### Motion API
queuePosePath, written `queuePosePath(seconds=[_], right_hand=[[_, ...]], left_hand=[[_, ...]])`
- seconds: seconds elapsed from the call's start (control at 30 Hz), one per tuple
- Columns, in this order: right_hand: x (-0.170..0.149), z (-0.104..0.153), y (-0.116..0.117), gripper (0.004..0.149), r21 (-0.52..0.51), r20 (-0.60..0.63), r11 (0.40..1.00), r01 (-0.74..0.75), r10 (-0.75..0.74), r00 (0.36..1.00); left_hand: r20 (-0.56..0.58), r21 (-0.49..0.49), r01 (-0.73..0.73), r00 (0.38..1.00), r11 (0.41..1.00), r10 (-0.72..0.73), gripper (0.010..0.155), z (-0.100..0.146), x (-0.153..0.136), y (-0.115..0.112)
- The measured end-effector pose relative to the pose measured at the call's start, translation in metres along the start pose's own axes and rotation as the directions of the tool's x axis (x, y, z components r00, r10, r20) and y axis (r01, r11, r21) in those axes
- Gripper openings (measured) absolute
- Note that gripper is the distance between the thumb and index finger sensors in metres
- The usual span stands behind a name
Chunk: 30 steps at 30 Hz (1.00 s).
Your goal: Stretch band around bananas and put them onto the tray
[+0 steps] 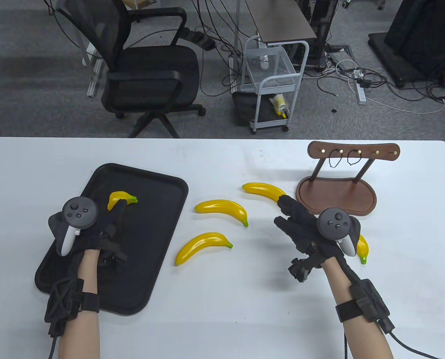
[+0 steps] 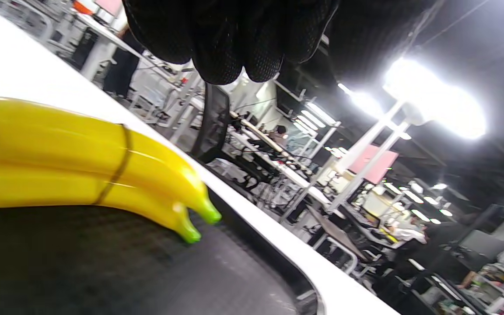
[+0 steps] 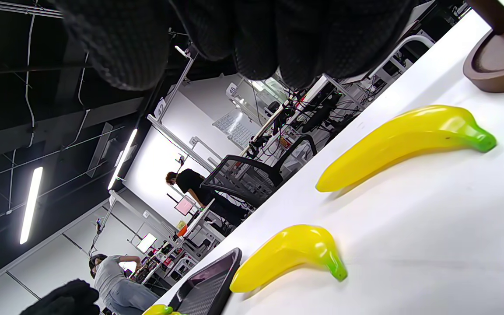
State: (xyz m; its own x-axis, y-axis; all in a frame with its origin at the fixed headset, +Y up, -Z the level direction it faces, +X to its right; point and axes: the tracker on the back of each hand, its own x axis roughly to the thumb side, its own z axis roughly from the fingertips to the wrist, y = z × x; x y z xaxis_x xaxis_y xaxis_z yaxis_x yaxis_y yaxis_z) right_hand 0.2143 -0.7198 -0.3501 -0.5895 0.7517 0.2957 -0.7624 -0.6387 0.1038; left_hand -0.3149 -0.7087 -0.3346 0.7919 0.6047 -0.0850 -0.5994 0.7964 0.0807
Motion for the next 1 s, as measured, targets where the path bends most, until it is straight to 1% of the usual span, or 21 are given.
queuePosePath(seconds=[0.27, 0.37, 0.43, 0.5, 0.63, 0.93, 1.0], right_hand=[[-0.002, 0.001, -0.002, 0.068, -0.014, -0.01, 1.0, 0.008, -0.008, 1.0], [-0.002, 0.001, -0.003, 0.068, -0.017, -0.013, 1.0, 0.003, -0.004, 1.0], [-0.002, 0.001, -0.004, 0.068, -0.022, -0.016, 1.0, 0.004, -0.004, 1.0], [-0.003, 0.001, -0.004, 0.068, -0.027, -0.018, 1.0, 0.004, -0.005, 1.0], [-0.004, 0.002, -0.005, 0.068, -0.042, -0.031, 0.999, 0.007, -0.008, 0.999], [-0.016, 0.002, -0.005, 0.067, -0.086, -0.088, 0.996, 0.037, -0.045, 0.995], [-0.021, 0.002, -0.006, 0.067, -0.099, -0.11, 0.993, 0.066, -0.077, 0.991]], left_hand=[[0.186, -0.036, -0.045, 0.981, 0.998, 0.051, 0.065, 0.014, 0.055, -0.015], [0.228, -0.065, -0.077, 0.969, 0.995, 0.09, 0.064, 0.018, 0.067, -0.023], [0.254, -0.08, -0.065, 0.964, 0.995, 0.083, 0.064, 0.021, 0.075, -0.03], [0.272, -0.089, -0.067, 0.958, 0.994, 0.089, 0.063, 0.024, 0.081, -0.034], [0.299, -0.134, -0.113, 0.943, 0.985, 0.148, 0.062, 0.029, 0.089, -0.042], [0.304, -0.233, -0.179, 0.92, 0.956, 0.246, 0.061, 0.029, 0.095, -0.064], [0.304, -0.256, -0.176, 0.919, 0.951, 0.252, 0.061, 0.029, 0.097, -0.068]])
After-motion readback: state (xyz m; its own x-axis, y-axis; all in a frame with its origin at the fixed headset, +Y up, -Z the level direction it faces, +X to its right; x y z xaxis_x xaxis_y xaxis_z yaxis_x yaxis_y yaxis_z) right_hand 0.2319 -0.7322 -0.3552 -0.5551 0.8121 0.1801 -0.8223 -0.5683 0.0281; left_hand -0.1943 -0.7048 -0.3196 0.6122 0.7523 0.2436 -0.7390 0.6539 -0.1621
